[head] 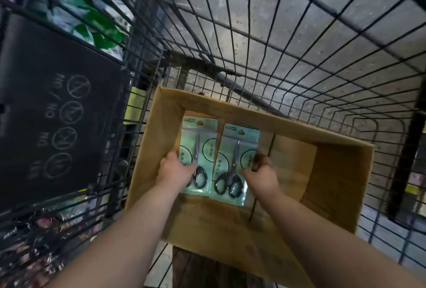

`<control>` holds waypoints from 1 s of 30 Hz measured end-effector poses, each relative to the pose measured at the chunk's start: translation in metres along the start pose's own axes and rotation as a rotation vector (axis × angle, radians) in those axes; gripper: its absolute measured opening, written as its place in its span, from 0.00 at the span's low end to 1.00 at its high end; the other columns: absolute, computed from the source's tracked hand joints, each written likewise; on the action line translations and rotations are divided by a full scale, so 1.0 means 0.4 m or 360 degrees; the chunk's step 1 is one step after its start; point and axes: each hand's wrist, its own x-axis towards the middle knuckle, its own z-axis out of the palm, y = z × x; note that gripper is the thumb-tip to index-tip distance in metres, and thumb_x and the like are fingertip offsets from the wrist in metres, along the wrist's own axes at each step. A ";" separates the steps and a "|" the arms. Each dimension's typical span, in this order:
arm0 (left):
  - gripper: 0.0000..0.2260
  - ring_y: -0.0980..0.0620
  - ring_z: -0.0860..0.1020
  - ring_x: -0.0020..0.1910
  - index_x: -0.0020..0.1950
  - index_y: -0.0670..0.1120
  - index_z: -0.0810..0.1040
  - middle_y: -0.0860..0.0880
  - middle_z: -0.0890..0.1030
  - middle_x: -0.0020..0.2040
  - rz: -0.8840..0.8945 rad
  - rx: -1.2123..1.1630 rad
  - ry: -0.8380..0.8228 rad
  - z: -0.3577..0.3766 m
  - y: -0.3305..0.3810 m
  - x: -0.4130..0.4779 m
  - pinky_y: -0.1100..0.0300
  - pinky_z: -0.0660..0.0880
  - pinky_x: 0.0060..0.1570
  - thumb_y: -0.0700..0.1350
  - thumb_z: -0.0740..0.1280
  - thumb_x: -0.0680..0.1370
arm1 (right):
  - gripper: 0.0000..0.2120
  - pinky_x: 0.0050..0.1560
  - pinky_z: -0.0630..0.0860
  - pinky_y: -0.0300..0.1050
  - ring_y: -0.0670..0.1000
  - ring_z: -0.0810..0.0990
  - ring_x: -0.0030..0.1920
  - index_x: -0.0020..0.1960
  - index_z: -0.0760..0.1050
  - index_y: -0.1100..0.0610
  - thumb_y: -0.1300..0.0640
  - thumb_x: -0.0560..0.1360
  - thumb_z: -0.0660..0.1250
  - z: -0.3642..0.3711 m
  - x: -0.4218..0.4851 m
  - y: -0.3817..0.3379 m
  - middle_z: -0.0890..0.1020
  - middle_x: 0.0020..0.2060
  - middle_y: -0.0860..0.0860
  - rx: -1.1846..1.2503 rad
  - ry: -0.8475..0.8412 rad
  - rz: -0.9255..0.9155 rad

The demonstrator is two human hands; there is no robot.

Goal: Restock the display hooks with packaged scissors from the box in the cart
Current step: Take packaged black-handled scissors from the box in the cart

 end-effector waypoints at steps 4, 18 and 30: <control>0.32 0.39 0.76 0.59 0.69 0.44 0.68 0.43 0.76 0.64 -0.0088 -0.0216 0.0028 0.012 0.010 0.016 0.44 0.75 0.60 0.51 0.73 0.68 | 0.24 0.31 0.73 0.40 0.47 0.75 0.32 0.69 0.63 0.59 0.62 0.75 0.65 0.011 0.009 -0.003 0.74 0.36 0.48 0.0140 0.0022 0.0065; 0.16 0.40 0.80 0.49 0.58 0.45 0.79 0.43 0.81 0.53 0.0007 -0.0343 -0.0003 0.017 -0.009 -0.004 0.49 0.78 0.52 0.47 0.69 0.71 | 0.17 0.44 0.74 0.37 0.47 0.77 0.43 0.65 0.70 0.58 0.62 0.77 0.64 0.000 -0.011 0.003 0.79 0.50 0.51 0.0310 -0.0067 0.0118; 0.11 0.43 0.82 0.45 0.60 0.45 0.76 0.45 0.82 0.51 0.0094 -0.0586 -0.0061 -0.097 -0.025 -0.206 0.47 0.81 0.46 0.41 0.64 0.78 | 0.11 0.54 0.79 0.56 0.53 0.81 0.50 0.61 0.71 0.54 0.56 0.79 0.60 -0.066 -0.191 -0.050 0.80 0.51 0.51 0.0277 -0.0129 -0.0085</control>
